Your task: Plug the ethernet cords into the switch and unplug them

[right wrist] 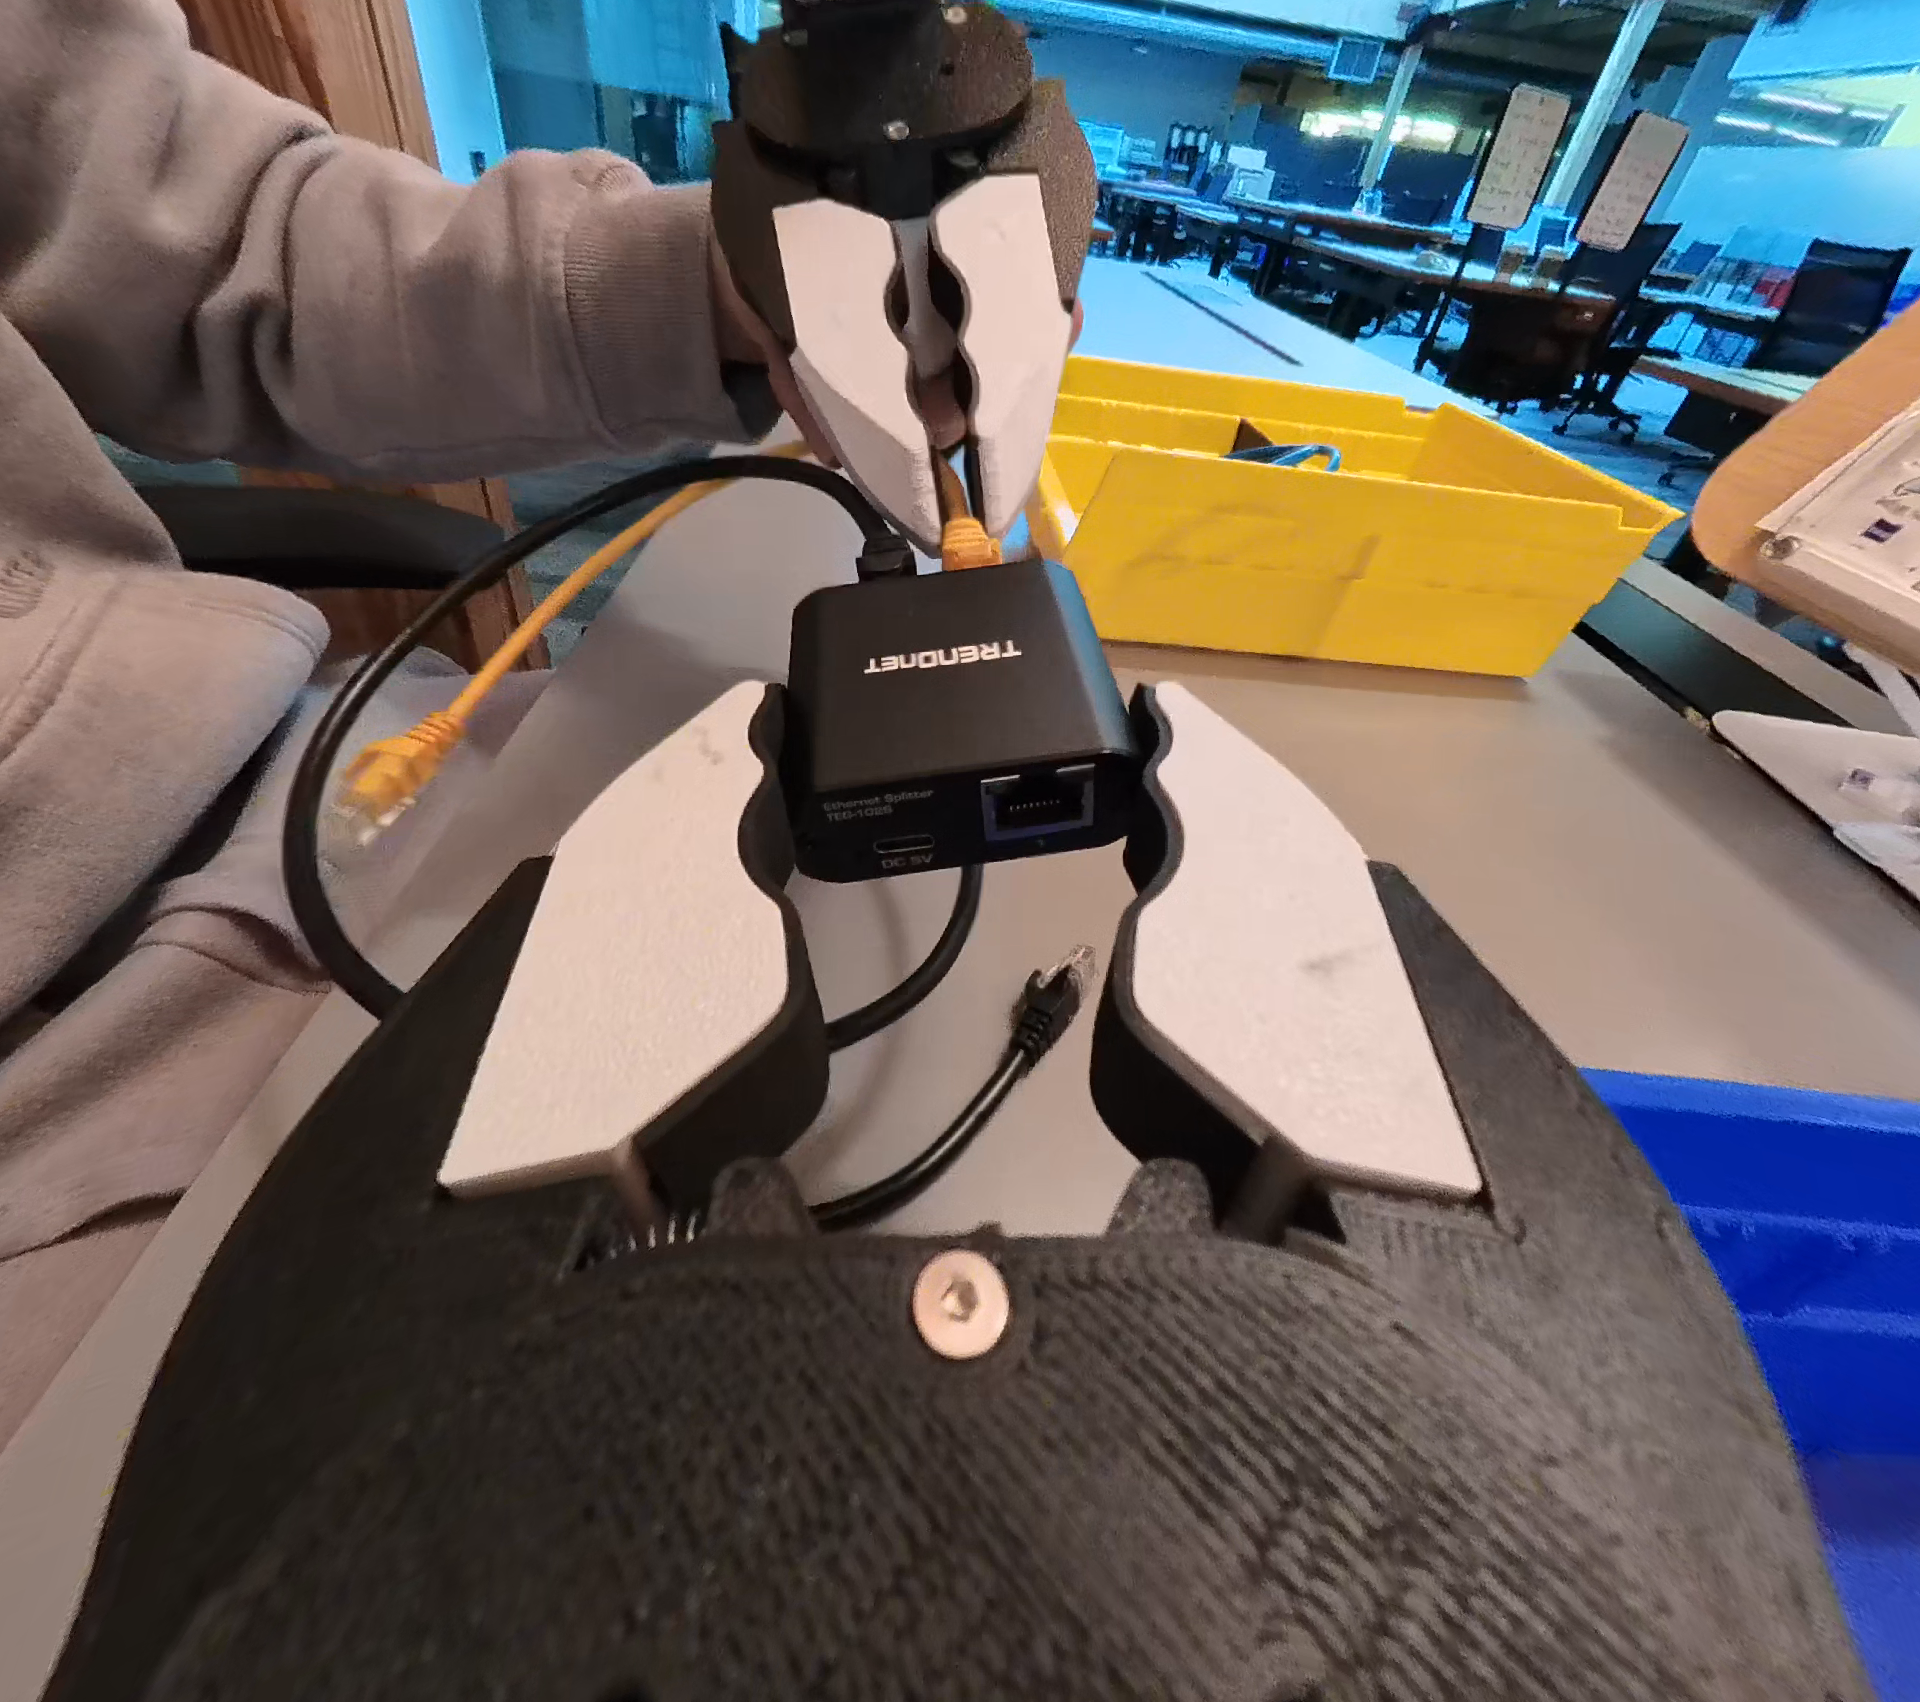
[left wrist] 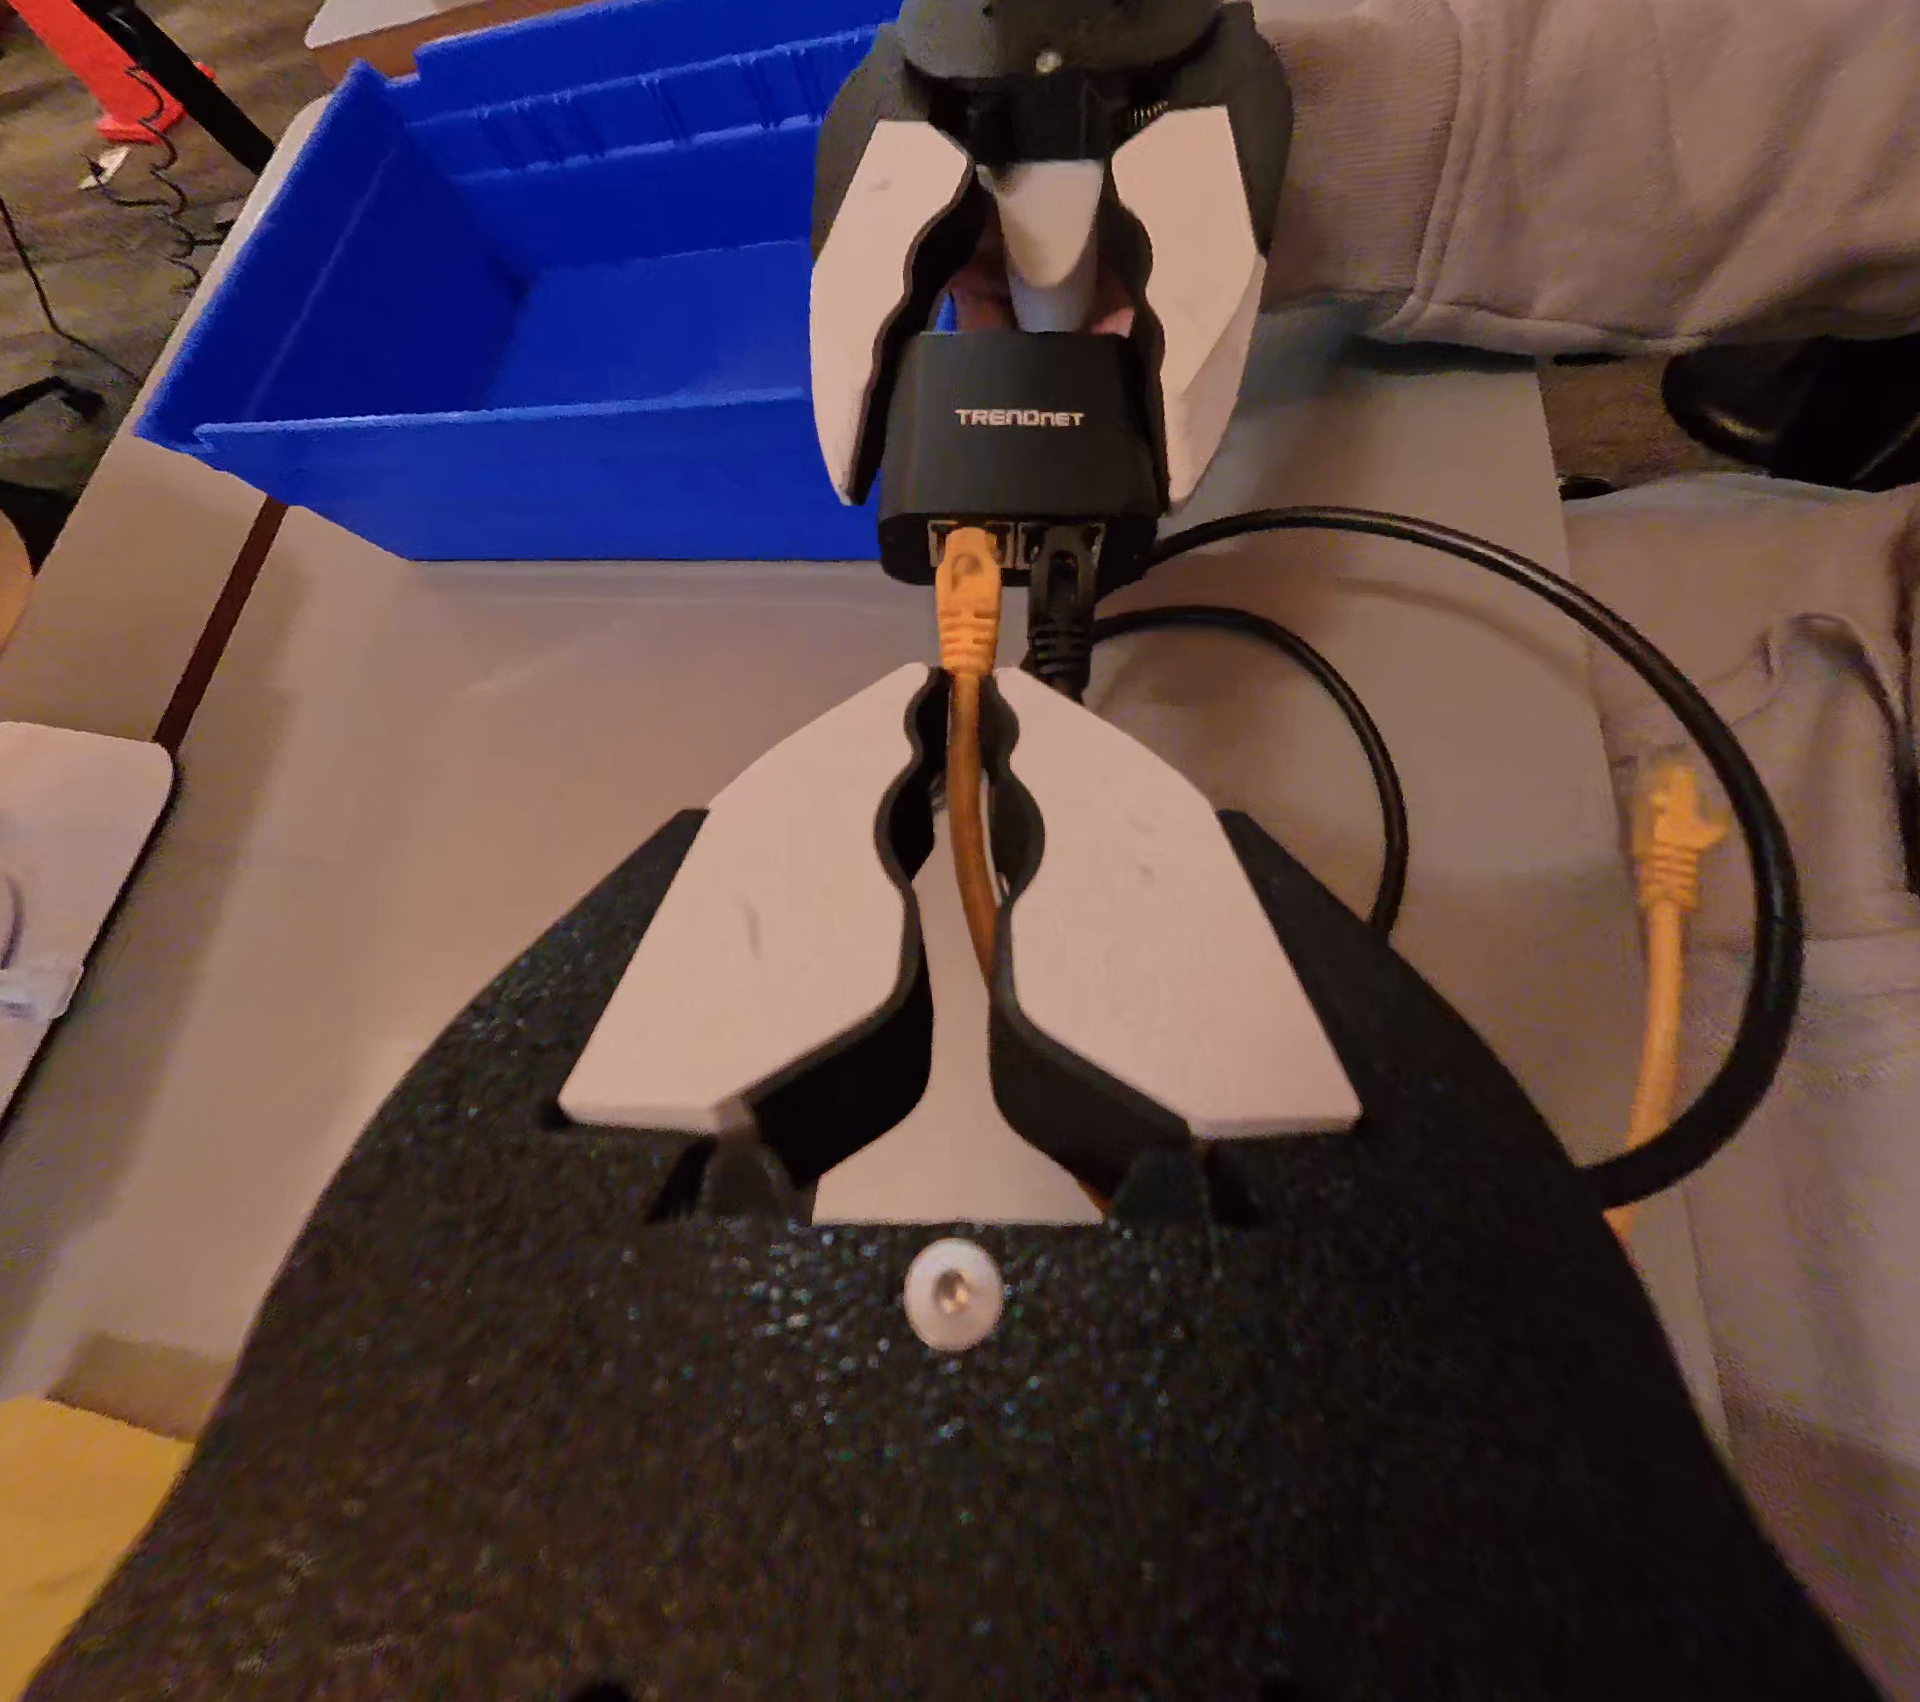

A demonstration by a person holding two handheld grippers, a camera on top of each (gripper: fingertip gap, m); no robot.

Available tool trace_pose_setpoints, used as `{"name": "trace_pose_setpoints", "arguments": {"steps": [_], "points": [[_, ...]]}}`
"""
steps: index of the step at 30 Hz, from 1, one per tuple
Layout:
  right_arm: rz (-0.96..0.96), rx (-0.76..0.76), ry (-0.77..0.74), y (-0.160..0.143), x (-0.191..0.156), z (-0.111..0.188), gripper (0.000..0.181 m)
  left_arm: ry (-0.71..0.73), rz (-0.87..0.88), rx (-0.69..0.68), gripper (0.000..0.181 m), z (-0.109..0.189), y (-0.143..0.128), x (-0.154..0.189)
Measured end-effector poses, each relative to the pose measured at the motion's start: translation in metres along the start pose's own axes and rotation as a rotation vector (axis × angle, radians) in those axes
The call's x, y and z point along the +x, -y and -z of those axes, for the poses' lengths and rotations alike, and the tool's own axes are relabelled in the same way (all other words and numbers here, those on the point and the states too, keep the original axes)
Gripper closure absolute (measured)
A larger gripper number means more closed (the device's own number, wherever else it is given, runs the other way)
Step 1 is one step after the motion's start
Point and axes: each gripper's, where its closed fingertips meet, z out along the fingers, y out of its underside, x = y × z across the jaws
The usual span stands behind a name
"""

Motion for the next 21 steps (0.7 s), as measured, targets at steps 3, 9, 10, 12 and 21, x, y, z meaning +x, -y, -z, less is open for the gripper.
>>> {"name": "trace_pose_setpoints", "arguments": {"steps": [3,9,10,12,21], "points": [[-0.002,-0.010,-0.008,-0.007,0.002,-0.004,0.118,0.015,-0.005,-0.046,0.176,-0.004,-0.009,-0.001],[0.043,0.009,-0.232,0.007,0.030,-0.009,0.118,0.393,0.047,-0.001,0.153,0.029,-0.004,-0.063],[0.049,-0.004,-0.270,0.007,0.035,-0.009,0.118,0.502,0.050,-0.029,0.151,0.043,-0.005,-0.074],[0.037,-0.027,-0.337,0.009,0.043,-0.010,0.118,0.599,0.110,-0.027,0.143,0.061,0.002,-0.076],[-0.160,-0.161,-0.447,0.010,0.055,-0.008,0.118,0.734,-0.293,0.005,0.127,0.028,0.018,-0.020]]}}
